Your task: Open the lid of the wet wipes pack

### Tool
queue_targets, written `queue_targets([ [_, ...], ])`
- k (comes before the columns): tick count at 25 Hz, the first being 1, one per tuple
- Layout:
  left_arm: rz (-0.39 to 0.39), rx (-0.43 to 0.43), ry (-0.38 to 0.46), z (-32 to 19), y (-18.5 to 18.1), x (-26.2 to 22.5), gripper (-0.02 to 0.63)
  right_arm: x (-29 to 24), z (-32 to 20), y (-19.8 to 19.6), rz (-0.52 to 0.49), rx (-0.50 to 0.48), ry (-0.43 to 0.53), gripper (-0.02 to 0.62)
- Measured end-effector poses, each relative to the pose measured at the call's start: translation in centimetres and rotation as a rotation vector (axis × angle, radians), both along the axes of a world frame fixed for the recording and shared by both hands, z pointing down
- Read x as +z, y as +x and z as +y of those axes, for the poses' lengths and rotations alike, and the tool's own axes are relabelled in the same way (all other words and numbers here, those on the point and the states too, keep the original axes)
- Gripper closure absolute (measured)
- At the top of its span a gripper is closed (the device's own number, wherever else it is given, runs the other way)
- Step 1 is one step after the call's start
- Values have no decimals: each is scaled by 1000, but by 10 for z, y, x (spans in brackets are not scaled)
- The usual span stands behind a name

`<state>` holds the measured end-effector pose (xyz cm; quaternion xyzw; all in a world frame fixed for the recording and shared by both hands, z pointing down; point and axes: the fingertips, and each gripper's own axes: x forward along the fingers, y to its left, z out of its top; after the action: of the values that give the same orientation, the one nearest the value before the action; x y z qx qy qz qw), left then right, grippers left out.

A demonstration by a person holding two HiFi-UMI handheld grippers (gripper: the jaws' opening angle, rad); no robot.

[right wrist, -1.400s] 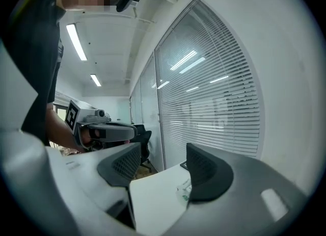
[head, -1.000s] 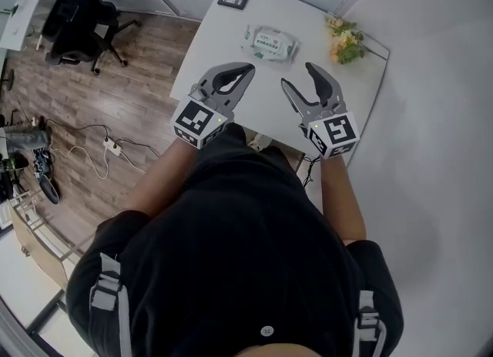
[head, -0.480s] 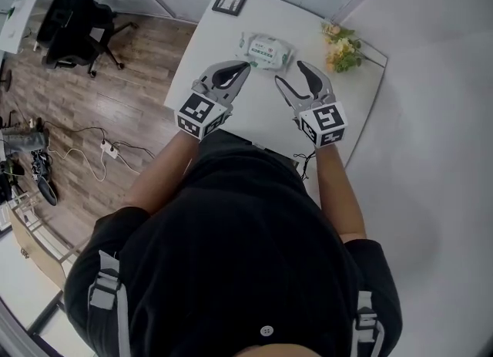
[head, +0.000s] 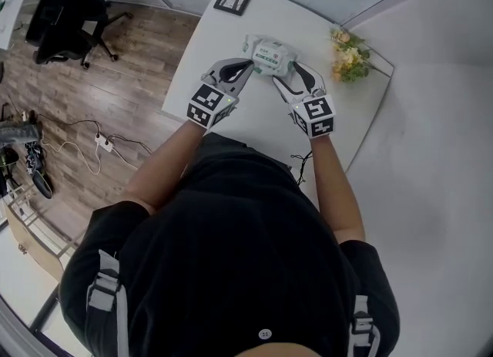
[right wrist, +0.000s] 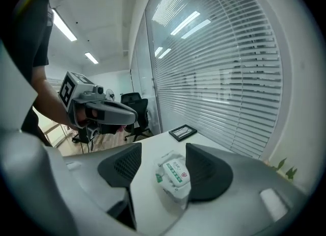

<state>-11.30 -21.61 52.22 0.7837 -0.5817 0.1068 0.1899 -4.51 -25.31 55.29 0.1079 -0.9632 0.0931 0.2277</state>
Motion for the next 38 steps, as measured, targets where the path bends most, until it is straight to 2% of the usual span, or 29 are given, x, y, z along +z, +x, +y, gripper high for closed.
queue_targets([
  [8,25,3,-125,-26,-21,70,601,61,-23,-31,121,-18,-21,313],
  [19,39,-9,-274,-46,-36,150,601,128,-39,-50,262,-49,-29,313],
  [27,74,-12,-384,-51,-39,194,601,159,-38,-61,339,-94,-32,311],
  [38,59,-18,-495,-50,-41,228,601,190,-34,-68,441,-174,9,281],
])
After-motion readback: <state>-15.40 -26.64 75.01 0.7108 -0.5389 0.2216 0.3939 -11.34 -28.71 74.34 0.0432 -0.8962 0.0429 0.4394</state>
